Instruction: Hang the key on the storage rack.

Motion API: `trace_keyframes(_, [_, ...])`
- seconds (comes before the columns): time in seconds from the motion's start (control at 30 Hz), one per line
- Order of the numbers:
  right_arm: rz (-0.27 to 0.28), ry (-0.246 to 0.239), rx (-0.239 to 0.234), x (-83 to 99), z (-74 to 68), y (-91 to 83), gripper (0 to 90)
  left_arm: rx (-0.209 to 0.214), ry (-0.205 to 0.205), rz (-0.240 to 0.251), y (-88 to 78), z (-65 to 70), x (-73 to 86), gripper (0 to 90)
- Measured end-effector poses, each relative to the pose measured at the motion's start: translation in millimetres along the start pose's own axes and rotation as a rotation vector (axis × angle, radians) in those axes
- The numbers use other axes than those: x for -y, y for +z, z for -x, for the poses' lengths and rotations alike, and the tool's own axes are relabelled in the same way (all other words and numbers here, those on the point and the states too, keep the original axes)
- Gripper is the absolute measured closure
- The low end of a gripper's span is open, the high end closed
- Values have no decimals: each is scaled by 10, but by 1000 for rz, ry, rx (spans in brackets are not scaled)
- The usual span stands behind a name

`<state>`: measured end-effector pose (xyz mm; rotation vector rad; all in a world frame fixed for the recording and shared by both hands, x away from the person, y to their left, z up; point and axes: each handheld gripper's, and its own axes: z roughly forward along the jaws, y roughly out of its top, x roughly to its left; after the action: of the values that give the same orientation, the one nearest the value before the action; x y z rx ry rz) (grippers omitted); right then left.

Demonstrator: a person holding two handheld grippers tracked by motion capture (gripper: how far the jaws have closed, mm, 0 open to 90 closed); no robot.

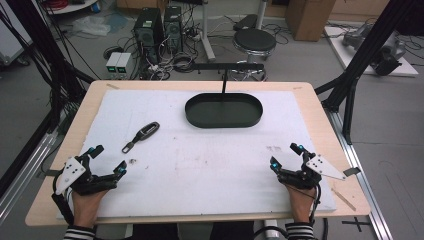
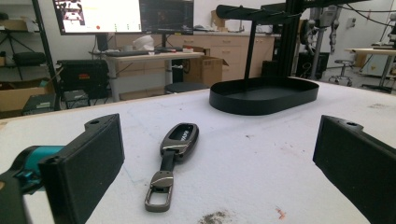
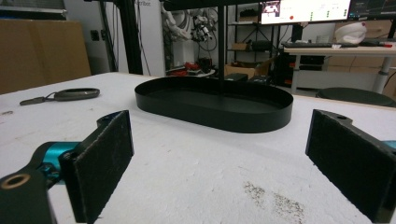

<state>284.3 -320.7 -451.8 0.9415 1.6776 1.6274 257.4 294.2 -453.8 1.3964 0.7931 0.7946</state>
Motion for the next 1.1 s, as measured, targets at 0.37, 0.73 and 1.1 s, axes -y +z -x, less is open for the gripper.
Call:
trace_keyframes(0.37, [8,-11,2,4,-5,-9,66,-4,-2,-3,4,-1,-2,24])
trace_keyframes(0.73, [2,-16,1,2,-9,-3,66,13,5,-35,28,-19,-19,24])
trace_keyframes(1.1, [-3,-20,3,1,-18,4,66,35,80,-137,164,-77,-382,24])
